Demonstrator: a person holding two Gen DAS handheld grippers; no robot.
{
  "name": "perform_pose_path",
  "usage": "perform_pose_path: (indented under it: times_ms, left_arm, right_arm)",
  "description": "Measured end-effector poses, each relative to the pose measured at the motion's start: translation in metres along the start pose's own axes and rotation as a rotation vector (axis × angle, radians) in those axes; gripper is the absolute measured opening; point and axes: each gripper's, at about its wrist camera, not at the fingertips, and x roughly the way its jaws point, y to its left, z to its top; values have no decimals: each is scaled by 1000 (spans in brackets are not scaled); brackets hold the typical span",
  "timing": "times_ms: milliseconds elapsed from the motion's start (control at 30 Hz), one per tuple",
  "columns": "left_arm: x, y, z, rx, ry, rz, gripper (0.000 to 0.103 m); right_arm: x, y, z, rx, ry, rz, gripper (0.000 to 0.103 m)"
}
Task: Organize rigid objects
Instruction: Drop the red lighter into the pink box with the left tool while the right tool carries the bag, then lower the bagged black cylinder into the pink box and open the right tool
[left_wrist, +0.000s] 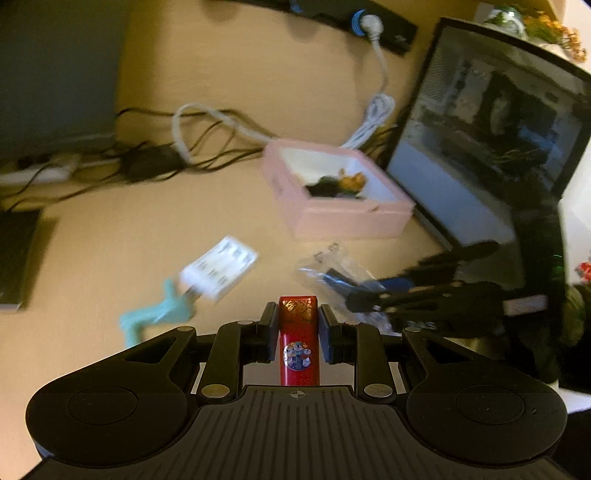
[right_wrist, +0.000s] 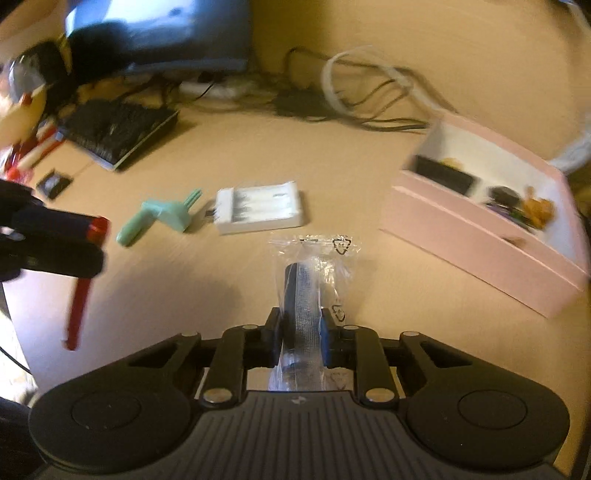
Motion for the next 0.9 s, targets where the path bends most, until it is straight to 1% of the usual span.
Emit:
perform_pose_path:
  times_ms: [67, 167, 233, 267, 300, 367, 433, 500, 600, 700, 833, 900]
  left_arm:
    - [8, -1, 16, 5, -18, -48, 26]
    - [31, 0, 52, 1, -61, -116, 26]
    - [49, 0, 74, 29, -92, -138, 26]
    - [59, 0, 88, 52, -112, -141, 26]
    - [70, -8, 103, 72, -134, -140, 26]
    - [95, -20, 134, 77, -159, -150, 26]
    - [119, -28, 160, 65, -166, -146, 26]
    - [151, -36, 184, 56, -153, -125, 26]
    - [196, -42, 199, 31, -123, -83, 26]
    - [236, -40, 200, 0, -111, -31, 26]
    - [283, -35, 189, -57, 9, 27, 27]
    - [290, -32, 180, -78, 32, 43, 27]
  right_arm:
    - [-22, -13, -4, 68, -40, -22, 20]
    - [-46, -34, -12, 140, -88, -70, 20]
    - [-57, -44, -18, 168, -111, -109, 20]
    - [-60, -50, -21, 181, -117, -126, 20]
    - [-63, -55, -25, 196, -117, -143, 20]
    - [-69, -64, -33, 217, -115, -168, 20]
    - [-75, -70, -41, 234, -123, -180, 20]
    - [-81, -79, -51, 255, -123, -187, 20]
    - [-84, -93, -63, 273, -117, -197, 20]
    - [-84, -106, -75, 294, -105, -203, 20]
    - [-82, -116, -85, 313, -94, -195, 20]
    - [-81, -119, -87, 317, -94, -192, 20]
